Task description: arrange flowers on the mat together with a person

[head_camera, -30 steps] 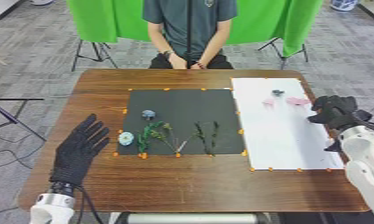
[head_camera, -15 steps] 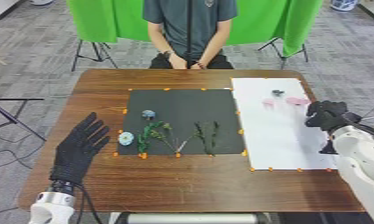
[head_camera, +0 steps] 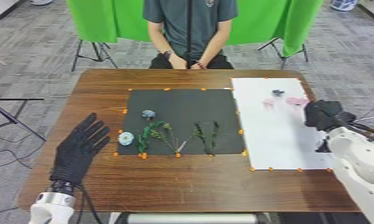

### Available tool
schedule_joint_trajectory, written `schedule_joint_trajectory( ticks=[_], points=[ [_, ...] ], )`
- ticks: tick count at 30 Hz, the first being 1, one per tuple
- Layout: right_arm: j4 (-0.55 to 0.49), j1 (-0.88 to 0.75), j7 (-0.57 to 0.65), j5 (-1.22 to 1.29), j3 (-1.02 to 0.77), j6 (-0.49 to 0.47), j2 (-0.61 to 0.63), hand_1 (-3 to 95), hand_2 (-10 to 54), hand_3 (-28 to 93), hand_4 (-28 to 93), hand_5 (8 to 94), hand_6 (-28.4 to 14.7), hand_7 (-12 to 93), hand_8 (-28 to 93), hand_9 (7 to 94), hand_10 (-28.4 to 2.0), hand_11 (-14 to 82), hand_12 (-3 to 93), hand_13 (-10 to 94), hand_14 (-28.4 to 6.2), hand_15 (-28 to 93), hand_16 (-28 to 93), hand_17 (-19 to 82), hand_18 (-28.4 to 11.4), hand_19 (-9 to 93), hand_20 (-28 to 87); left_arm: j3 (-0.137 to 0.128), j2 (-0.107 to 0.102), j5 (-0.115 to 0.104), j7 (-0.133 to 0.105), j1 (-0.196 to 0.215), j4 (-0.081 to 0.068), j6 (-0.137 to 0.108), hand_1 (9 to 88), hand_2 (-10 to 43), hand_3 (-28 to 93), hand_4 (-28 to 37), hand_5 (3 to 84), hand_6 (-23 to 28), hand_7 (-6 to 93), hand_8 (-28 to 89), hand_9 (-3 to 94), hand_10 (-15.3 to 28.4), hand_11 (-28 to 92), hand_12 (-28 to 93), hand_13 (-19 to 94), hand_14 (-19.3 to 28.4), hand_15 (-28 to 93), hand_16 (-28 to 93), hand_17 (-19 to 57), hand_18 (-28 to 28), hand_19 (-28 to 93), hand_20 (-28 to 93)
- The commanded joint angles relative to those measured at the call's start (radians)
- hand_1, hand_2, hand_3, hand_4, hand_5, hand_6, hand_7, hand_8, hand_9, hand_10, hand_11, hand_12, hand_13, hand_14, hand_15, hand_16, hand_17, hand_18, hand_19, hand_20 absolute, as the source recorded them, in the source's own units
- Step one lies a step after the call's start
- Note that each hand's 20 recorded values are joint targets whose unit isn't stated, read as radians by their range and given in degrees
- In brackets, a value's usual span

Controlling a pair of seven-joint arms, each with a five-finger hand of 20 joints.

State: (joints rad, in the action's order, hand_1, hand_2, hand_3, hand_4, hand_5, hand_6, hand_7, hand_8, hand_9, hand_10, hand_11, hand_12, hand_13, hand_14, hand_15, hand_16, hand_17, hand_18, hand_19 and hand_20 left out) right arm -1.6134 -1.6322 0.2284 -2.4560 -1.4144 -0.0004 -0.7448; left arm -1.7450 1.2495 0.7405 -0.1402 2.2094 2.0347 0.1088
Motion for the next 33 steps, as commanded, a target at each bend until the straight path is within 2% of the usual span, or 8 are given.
schedule_joint_trajectory(
  ticks=[1,5,12,16,18,21,31,33],
  points=[
    [-0.14,0.144,-0.134,0.069,0.171,0.159,-0.043,53.7,-9.5,83,-28,65.1,3.4,53,0,80.2,-5.9,23.5,50.9,67,-4.8,54,37,24,-17.0,72,37,0.003,0.009,-0.004,0.004,0.019,-0.002,0.001,26.8,-2.1,69,-25.9,29.9,3.5,18.9,-10,26.5,11.5,17,17,22,13.2,21,3,-10.0,21.3,43,9],
    [-0.176,0.256,-0.221,0.098,0.296,0.19,-0.099,53.2,-9.5,83,-28,65.4,3.4,53,0,80.5,-5.7,23.2,51.1,67,-4.8,54,37,24,-17.0,72,37,0.009,0.015,-0.001,0.009,0.014,-0.002,0.007,26.8,-2.2,69,-25.8,30.0,3.5,18.9,-10,26.6,11.5,17,17,22,13.2,21,3,-10.1,21.3,43,9],
    [-0.126,0.409,-0.333,0.14,0.499,0.079,-0.221,53.2,-9.5,83,-28,65.2,3.4,53,0,80.7,-5.7,22.8,51.7,67,-4.7,54,38,24,-16.9,72,37,0.009,0.027,0.003,0.023,0.009,-0.003,0.005,26.8,-2.1,69,-25.8,30.0,3.6,18.8,-10,26.6,11.4,17,17,22,13.2,21,3,-10.1,21.3,43,9],
    [-0.095,0.414,-0.368,0.105,0.54,0.022,-0.273,53.0,-9.5,83,-28,64.9,3.3,53,0,80.7,-5.5,22.6,52.1,67,-4.7,54,38,24,-16.9,72,37,0.01,0.025,0.003,0.024,0.006,-0.006,0.006,26.8,-2.1,69,-25.6,30.0,3.6,18.8,-10,26.6,11.4,17,17,22,13.2,21,3,-10.1,21.4,43,9],
    [-0.093,0.402,-0.362,0.085,0.544,-0.011,-0.296,52.9,-9.5,83,-28,64.8,3.3,53,0,80.6,-5.5,22.5,52.3,67,-4.7,54,38,24,-16.9,72,37,0.015,0.021,0.0,0.032,-0.007,-0.012,0.005,26.8,-2.0,69,-25.6,30.0,3.6,18.8,-10,26.5,11.3,17,17,22,13.2,21,3,-10.1,21.3,43,9],
    [-0.083,0.384,-0.358,0.064,0.551,-0.015,-0.336,52.8,-9.5,83,-28,64.7,3.2,53,0,80.7,-5.4,22.3,52.5,67,-4.7,54,38,24,-16.9,72,37,0.022,0.019,-0.003,0.039,-0.014,-0.018,0.007,26.8,-2.1,69,-25.5,29.9,3.6,18.8,-10,26.5,11.3,17,17,22,13.2,21,3,-10.1,21.4,43,9],
    [-0.04,0.39,-0.363,-0.013,0.592,-0.024,-0.447,52.4,-9.5,83,-27,62.2,2.3,55,0,80.0,-4.9,20.7,54.7,67,-4.6,52,40,24,-17.0,71,38,0.03,0.013,-0.006,0.041,-0.025,-0.028,0.01,26.7,-2.0,68,-24.2,28.9,3.3,19.0,-9,25.7,10.4,18,17,22,12.8,21,2,-10.0,21.3,43,8],
    [-0.019,0.397,-0.36,-0.026,0.599,-0.027,-0.465,52.4,-9.5,83,-27,61.7,2.2,55,0,80.2,-4.9,20.3,54.8,67,-4.6,52,40,24,-17.0,71,38,0.033,0.01,-0.007,0.044,-0.033,-0.033,0.017,26.7,-2.0,68,-23.9,28.8,3.2,19.1,-9,25.6,10.3,18,16,22,12.7,21,2,-10.0,21.3,43,8]
  ],
)
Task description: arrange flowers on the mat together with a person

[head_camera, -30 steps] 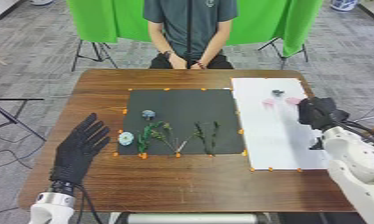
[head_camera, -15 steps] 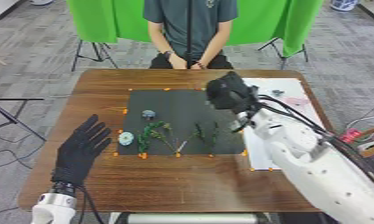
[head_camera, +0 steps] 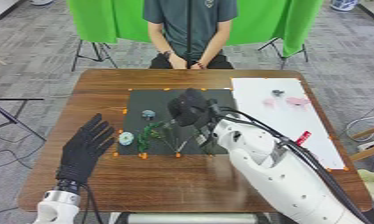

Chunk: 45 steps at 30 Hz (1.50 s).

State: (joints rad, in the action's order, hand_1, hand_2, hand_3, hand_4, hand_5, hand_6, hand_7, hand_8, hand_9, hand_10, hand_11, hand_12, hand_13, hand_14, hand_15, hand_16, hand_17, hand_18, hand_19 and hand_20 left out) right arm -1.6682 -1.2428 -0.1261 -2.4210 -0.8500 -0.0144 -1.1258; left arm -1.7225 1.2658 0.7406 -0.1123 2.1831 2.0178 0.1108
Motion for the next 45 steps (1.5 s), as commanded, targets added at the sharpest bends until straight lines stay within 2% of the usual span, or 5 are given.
schedule_joint_trajectory(
  ticks=[1,7,18,28,45],
  points=[
    [0.043,0.008,-0.004,-0.072,0.035,-0.018,-0.092,52.3,-9.5,83,-27,61.6,2.2,55,0,80.2,-4.9,20.2,54.8,67,-4.6,52,40,24,-17.0,71,38,0.014,-0.007,-0.005,0.017,-0.009,-0.016,0.014,26.7,-2.0,68,-23.8,28.7,3.2,19.1,-9,25.5,10.2,18,16,22,12.7,21,2,-10.0,21.3,43,8],
    [0.106,0.037,0.012,-0.124,0.058,-0.005,-0.129,52.1,-9.5,83,-26,60.7,2.0,55,1,80.2,-4.9,19.2,55.3,67,-4.5,51,40,24,-17.2,71,38,0.018,-0.016,-0.006,0.025,-0.021,-0.023,0.021,26.6,-2.0,67,-22.9,28.2,3.1,19.1,-9,24.8,10.4,18,16,22,12.7,22,1,-10.1,21.4,44,8],
    [0.176,0.034,0.03,-0.208,0.053,0.007,-0.164,52.3,-8.8,81,-26,61.2,2.5,52,2,80.9,-4.8,17.1,54.8,68,-4.7,50,40,24,-17.4,71,38,0.02,-0.025,-0.005,0.031,-0.025,-0.025,0.031,26.5,-2.1,66,-21.9,27.9,3.3,18.5,-8,23.8,11.2,20,16,20,13.3,25,-1,-10.4,21.7,45,7],
    [0.173,0.027,0.048,-0.212,0.052,0.011,-0.168,51.8,-6.1,77,-28,58.5,2.5,49,1,78.3,-5.3,12.6,52.5,65,-5.0,48,39,22,-17.5,69,38,0.017,-0.021,-0.002,0.036,-0.023,-0.025,0.038,26.3,-2.2,66,-21.7,27.9,3.3,18.2,-7,23.5,11.3,20,16,20,13.4,26,-2,-10.7,21.9,45,6],
    [0.135,0.02,0.068,-0.212,0.051,-0.012,-0.153,47.5,-6.8,78,-28,53.2,0.8,48,-2,72.5,-7.0,12.5,49.4,58,-5.9,51,33,19,-17.6,67,39,0.012,-0.014,0.0,0.032,-0.017,-0.022,0.036,26.5,-2.3,66,-21.8,27.9,3.3,18.5,-8,23.5,11.1,21,15,20,13.4,28,-3,-10.8,22.0,46,5]
  ],
)
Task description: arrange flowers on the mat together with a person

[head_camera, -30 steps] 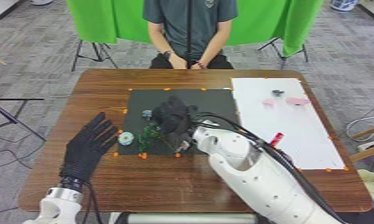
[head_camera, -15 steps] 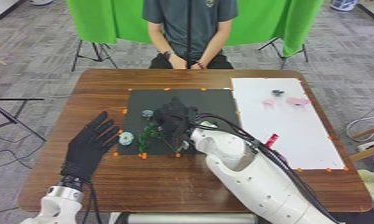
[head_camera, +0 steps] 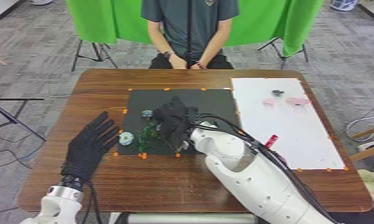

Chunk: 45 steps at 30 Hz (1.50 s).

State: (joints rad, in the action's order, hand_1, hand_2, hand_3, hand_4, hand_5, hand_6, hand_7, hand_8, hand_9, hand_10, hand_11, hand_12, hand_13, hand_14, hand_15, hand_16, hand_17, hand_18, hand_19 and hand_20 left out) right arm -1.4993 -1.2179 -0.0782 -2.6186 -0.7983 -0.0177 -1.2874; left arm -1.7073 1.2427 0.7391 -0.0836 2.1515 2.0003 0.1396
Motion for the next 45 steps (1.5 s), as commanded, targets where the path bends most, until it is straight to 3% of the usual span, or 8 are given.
schedule_joint_trajectory(
  ticks=[1,10,20,24,25,30,36,45],
  points=[
    [-0.04,-0.007,0.02,-0.011,-0.003,-0.018,0.009,47.5,-6.9,78,-28,52.9,0.7,48,-2,72.4,-7.0,12.6,49.2,58,-5.9,51,33,19,-17.6,67,39,-0.002,0.009,0.001,0.003,0.015,-0.003,0.003,26.5,-2.4,66,-21.8,27.9,3.3,18.5,-8,23.5,11.1,21,15,20,13.4,28,-3,-10.8,22.0,46,4],
    [-0.167,-0.049,0.063,0.091,-0.057,-0.066,0.048,44.4,-5.6,81,-28,50.8,0.3,44,-4,63.3,-7.0,20.9,37.1,56,-5.9,49,30,17,-18.0,64,38,-0.009,0.02,0.002,-0.01,0.027,0.003,-0.001,26.7,-2.3,66,-22.0,28.2,3.2,19.0,-8,23.9,11.0,21,15,20,13.2,27,-3,-10.7,21.8,46,4],
    [-0.434,-0.254,0.119,0.667,-0.406,-0.226,0.202,36.5,0.3,85,-27,51.4,-0.8,39,-8,57.1,-11.3,32.0,23.9,50,-8.8,52,19,14,-19.0,61,37,-0.025,0.041,0.001,-0.029,0.067,0.02,-0.02,27.4,-2.4,67,-24.3,29.5,3.4,19.6,-10,25.6,11.0,20,15,21,13.0,25,-1,-10.3,21.4,45,6],
    [-0.529,-0.389,0.275,1.0,-0.602,-0.266,0.271,32.9,7.9,86,-27,51.4,-1.7,35,-12,55.1,-13.2,30.7,23.5,49,-10.4,51,18,14,-19.7,59,35,-0.028,0.059,0.012,-0.019,0.065,0.024,-0.021,27.7,-2.2,68,-24.9,29.8,3.5,19.5,-10,26.1,11.1,19,16,22,13.0,24,0,-10.1,21.3,44,7],
    [-0.547,-0.435,0.302,1.105,-0.67,-0.256,0.285,32.0,8.7,86,-26,51.5,-1.8,34,-14,54.3,-13.6,30.2,23.4,48,-10.9,51,17,14,-20.0,58,34,-0.043,0.091,0.032,-0.003,0.057,0.022,0.001,27.8,-2.2,68,-24.9,29.9,3.5,19.5,-10,26.2,11.2,19,16,22,12.9,24,1,-10.1,21.3,44,7],
    [-0.623,-0.609,0.362,1.361,-0.881,-0.181,0.348,27.9,8.8,87,-24,51.6,-3.2,31,-17,53.1,-15.5,28.7,23.2,46,-12.8,50,17,12,-20.9,57,33,-0.036,0.068,0.014,-0.02,0.073,0.025,-0.017,27.8,-2.2,68,-25.2,30.1,3.5,19.6,-10,26.5,11.4,19,16,22,13.0,23,1,-10.1,21.3,44,8],
    [-0.737,-0.871,0.368,1.493,-1.143,-0.087,0.354,26.2,7.3,87,-23,50.6,-3.6,30,-15,52.7,-16.1,27.9,23.2,46,-13.5,51,16,12,-21.4,57,32,-0.033,0.058,0.019,-0.027,0.056,0.018,0.001,27.7,-2.0,69,-25.6,30.1,3.5,19.5,-10,26.6,11.6,18,16,22,13.2,22,2,-10.1,21.3,43,8],
    [-0.765,-0.955,0.295,1.755,-1.157,-0.055,0.177,23.6,6.1,87,-23,51.2,-3.9,29,-15,53.0,-16.3,27.3,23.3,46,-14.1,50,16,12,-21.7,57,31,-0.009,0.052,-0.013,-0.023,0.051,0.008,0.001,27.7,-1.6,69,-25.7,29.9,3.5,19.3,-10,26.6,11.5,18,16,22,13.2,22,2,-10.0,21.3,43,9]
  ],
)
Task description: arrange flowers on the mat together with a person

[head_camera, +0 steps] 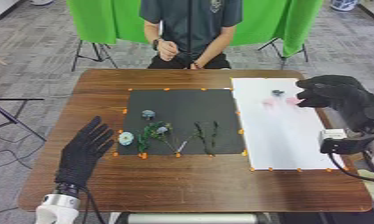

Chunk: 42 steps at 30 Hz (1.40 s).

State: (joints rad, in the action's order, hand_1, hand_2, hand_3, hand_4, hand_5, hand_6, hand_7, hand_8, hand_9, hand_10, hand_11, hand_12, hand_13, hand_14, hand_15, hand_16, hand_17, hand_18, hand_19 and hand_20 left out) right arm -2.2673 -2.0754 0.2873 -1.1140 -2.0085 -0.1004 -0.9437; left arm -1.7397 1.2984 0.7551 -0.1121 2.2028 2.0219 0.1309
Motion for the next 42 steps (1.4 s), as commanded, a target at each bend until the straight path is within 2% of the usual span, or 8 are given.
schedule_joint_trajectory(
  ticks=[1,8,12,17,22,25,29,42],
  points=[
    [0.003,-0.096,-0.074,0.271,0.06,0.034,-0.193,23.2,6.2,87,-23,51.2,-4.1,29,-14,52.9,-16.4,27.1,23.3,46,-14.2,50,16,12,-21.7,57,31,0.026,-0.003,-0.033,0.002,-0.008,-0.018,0.021,27.7,-1.4,69,-25.6,29.9,3.5,19.3,-10,26.6,11.6,18,16,22,13.2,22,2,-10.0,21.3,43,9],
    [0.011,-0.089,-0.048,0.164,0.076,-0.006,-0.184,22.8,3.2,86,-23,49.4,-4.6,28,-14,48.2,-16.5,24.5,23.4,42,-14.7,49,16,11,-22.0,57,31,0.029,-0.01,-0.016,0.001,-0.013,-0.016,0.019,27.6,-1.0,69,-25.6,29.9,3.5,19.3,-10,26.5,11.6,18,17,22,13.2,22,3,-10.0,21.2,43,9],
    [0.013,-0.093,-0.058,0.162,0.081,-0.029,-0.206,22.8,2.7,86,-23,48.6,-4.6,28,-13,47.3,-16.7,23.7,23.5,41,-14.7,49,16,10,-21.9,56,31,0.023,-0.013,-0.021,0.022,0.004,-0.012,0.025,27.6,-1.1,69,-25.6,29.9,3.5,19.4,-10,26.6,11.6,18,17,22,13.2,22,3,-10.0,21.3,43,9],
    [0.011,-0.102,-0.07,0.159,0.091,0.046,-0.198,22.5,2.8,87,-23,47.6,-4.7,27,-13,46.7,-16.6,23.5,23.9,40,-14.8,49,16,10,-21.9,56,31,0.039,-0.018,-0.004,-0.003,-0.038,-0.023,0.03,27.4,-1.1,69,-25.7,30.0,3.5,19.5,-10,26.5,11.6,18,17,22,13.1,22,3,-10.0,21.2,43,9],
    [0.021,-0.095,-0.06,0.103,0.1,-0.008,-0.227,22.9,1.5,87,-23,42.7,-5.0,27,-13,44.1,-16.3,23.2,24.1,40,-14.2,48,16,10,-21.8,56,31,0.028,-0.002,-0.018,0.004,0.018,-0.009,0.007,26.8,-2.5,69,-25.8,28.7,2.8,19.9,-10,25.8,11.2,17,17,22,13.1,22,3,-10.0,21.2,43,9],
    [0.019,-0.095,-0.057,0.111,0.091,-0.011,-0.229,23.3,0.3,87,-23,41.3,-4.7,27,-13,43.2,-15.9,23.1,24.2,39,-14.0,48,16,10,-21.7,55,31,0.022,0.005,-0.016,0.021,0.014,-0.006,0.01,26.9,-2.6,69,-25.9,28.7,3.0,19.9,-10,25.8,11.2,17,17,22,13.1,22,3,-10.0,21.2,43,9],
    [0.035,-0.054,-0.063,0.106,0.119,-0.003,-0.217,23.3,-0.1,87,-23,41.8,-4.7,28,-13,43.6,-16.0,23.2,24.2,39,-14.0,48,17,10,-21.7,55,31,0.01,-0.014,-0.02,0.006,0.021,0.005,0.003,26.9,-2.5,69,-25.9,29.0,3.1,19.8,-10,25.8,11.2,17,17,22,13.1,21,3,-10.0,21.3,43,9],
    [0.046,-0.026,-0.048,0.093,0.131,-0.021,-0.21,23.5,0.1,87,-24,43.8,-4.9,28,-14,44.7,-16.1,23.3,23.9,40,-14.3,48,16,10,-21.8,55,31,0.014,-0.007,-0.027,0.005,0.01,-0.001,-0.005,27.1,-2.2,69,-25.8,29.5,3.3,19.7,-10,26.0,11.2,18,17,22,13.3,22,3,-10.0,21.3,43,9]
  ],
)
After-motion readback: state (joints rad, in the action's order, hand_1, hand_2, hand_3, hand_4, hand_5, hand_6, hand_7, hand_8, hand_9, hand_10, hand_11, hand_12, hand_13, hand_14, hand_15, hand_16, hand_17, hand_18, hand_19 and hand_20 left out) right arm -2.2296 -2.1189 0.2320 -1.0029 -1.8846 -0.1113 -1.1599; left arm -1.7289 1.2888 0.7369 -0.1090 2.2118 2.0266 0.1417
